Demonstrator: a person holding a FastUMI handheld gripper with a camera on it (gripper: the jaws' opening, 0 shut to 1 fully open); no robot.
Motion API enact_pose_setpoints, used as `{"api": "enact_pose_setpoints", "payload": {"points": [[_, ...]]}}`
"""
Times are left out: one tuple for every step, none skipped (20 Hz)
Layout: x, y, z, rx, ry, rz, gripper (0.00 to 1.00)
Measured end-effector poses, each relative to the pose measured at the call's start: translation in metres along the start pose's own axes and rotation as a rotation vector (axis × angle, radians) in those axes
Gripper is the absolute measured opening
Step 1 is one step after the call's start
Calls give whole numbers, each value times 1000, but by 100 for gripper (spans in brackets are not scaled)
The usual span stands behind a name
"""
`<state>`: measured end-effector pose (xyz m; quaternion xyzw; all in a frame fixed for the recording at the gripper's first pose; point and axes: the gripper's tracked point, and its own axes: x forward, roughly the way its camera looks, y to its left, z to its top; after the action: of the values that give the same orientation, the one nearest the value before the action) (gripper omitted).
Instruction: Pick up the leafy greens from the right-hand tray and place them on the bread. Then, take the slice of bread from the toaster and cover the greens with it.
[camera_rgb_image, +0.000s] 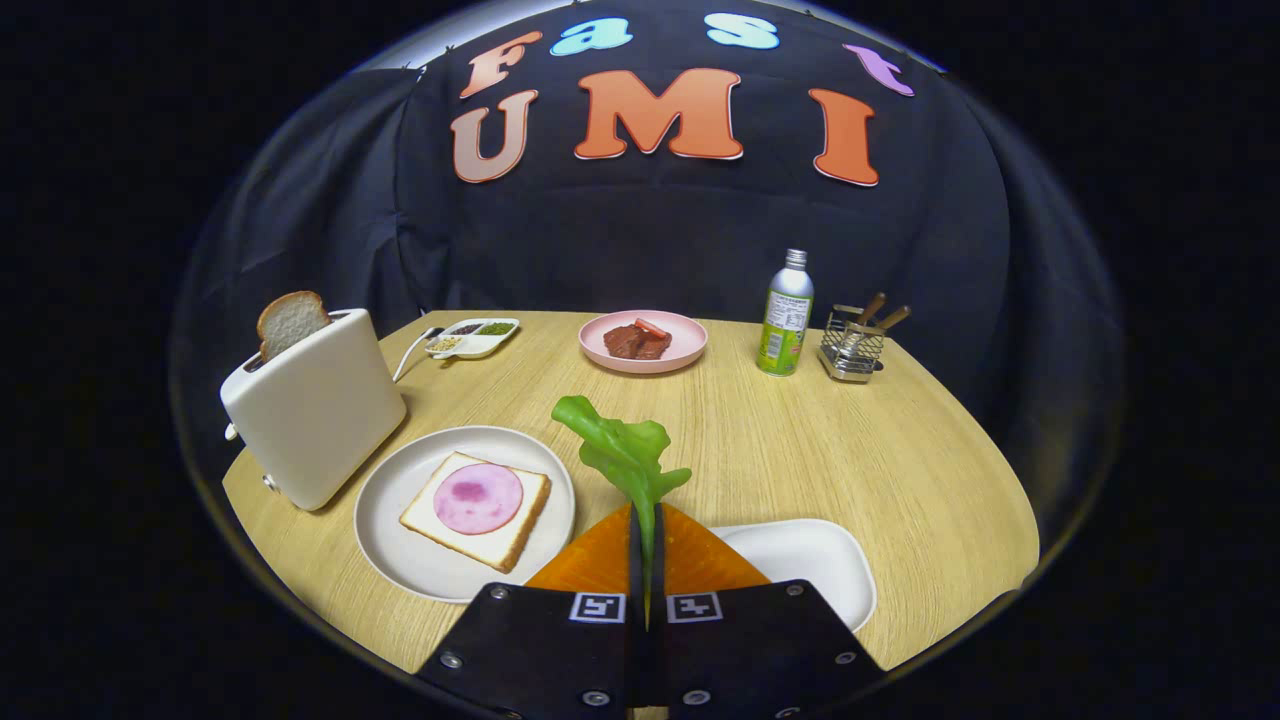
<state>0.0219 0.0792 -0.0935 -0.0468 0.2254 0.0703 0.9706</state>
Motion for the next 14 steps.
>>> {"api": "enact_pose_setpoints", "payload": {"points": [[1,7,0,-2,0,11,1],[2,14,0,-6,0,21,1],[3,20,1,-9,0,30,1],[5,27,1,-15,3,42,1],[6,35,-1,-20,6,52,1],[7,43,-2,-26,10,66,1],[9,51,-3,-31,15,79,1],[11,59,-3,-38,18,91,1],[12,66,-4,-45,21,103,1],[14,74,-4,-51,24,114,1],[16,81,-4,-55,26,127,1],[17,89,-4,-57,26,139,1],[18,96,-3,-61,27,150,1],[19,102,-3,-67,27,158,1]]}}
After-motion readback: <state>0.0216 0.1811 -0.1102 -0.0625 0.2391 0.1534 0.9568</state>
